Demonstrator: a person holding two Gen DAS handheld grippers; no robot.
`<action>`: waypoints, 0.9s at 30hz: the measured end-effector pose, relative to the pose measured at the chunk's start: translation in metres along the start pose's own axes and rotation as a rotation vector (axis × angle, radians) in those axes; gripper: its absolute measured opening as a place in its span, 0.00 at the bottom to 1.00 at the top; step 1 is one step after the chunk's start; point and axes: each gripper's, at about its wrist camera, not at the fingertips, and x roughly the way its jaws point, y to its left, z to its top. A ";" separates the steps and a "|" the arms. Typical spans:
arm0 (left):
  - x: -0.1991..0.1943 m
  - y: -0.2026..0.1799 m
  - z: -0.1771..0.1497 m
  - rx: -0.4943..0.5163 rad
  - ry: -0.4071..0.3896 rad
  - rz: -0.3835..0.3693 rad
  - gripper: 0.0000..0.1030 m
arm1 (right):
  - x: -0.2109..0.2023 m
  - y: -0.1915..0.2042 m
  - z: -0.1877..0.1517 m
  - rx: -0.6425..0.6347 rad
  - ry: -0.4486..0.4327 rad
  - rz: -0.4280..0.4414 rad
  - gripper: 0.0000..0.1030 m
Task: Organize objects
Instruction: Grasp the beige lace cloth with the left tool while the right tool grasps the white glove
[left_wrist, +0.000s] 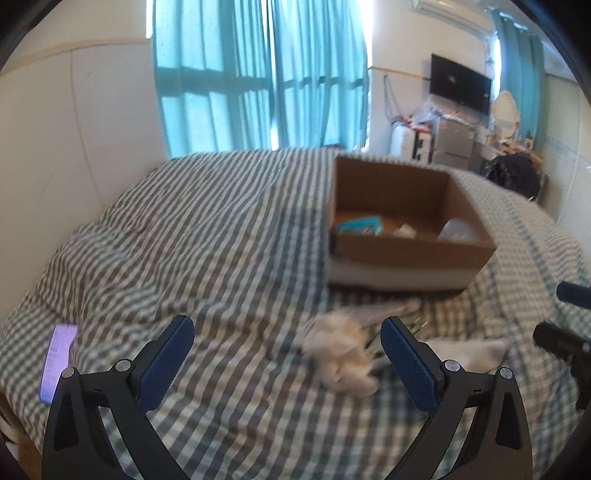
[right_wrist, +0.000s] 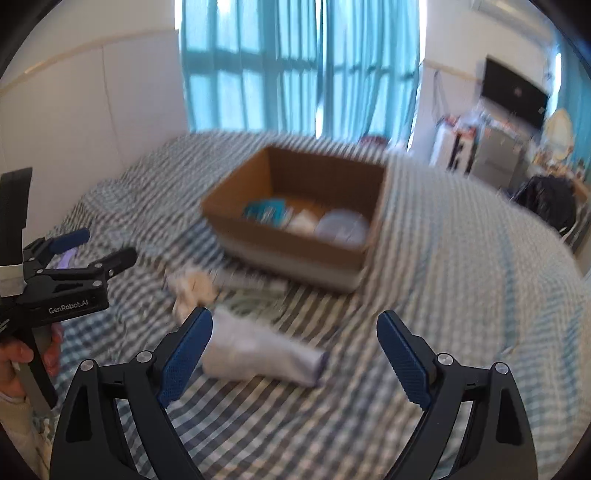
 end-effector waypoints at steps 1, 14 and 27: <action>0.006 0.001 -0.006 0.003 0.015 0.008 1.00 | 0.010 0.005 -0.005 -0.004 0.024 0.017 0.88; 0.050 -0.002 -0.046 0.131 0.085 -0.009 1.00 | 0.112 0.057 -0.038 -0.195 0.233 -0.021 0.64; 0.101 -0.029 -0.018 0.072 0.141 -0.075 0.91 | 0.067 -0.011 -0.003 -0.064 0.074 -0.040 0.37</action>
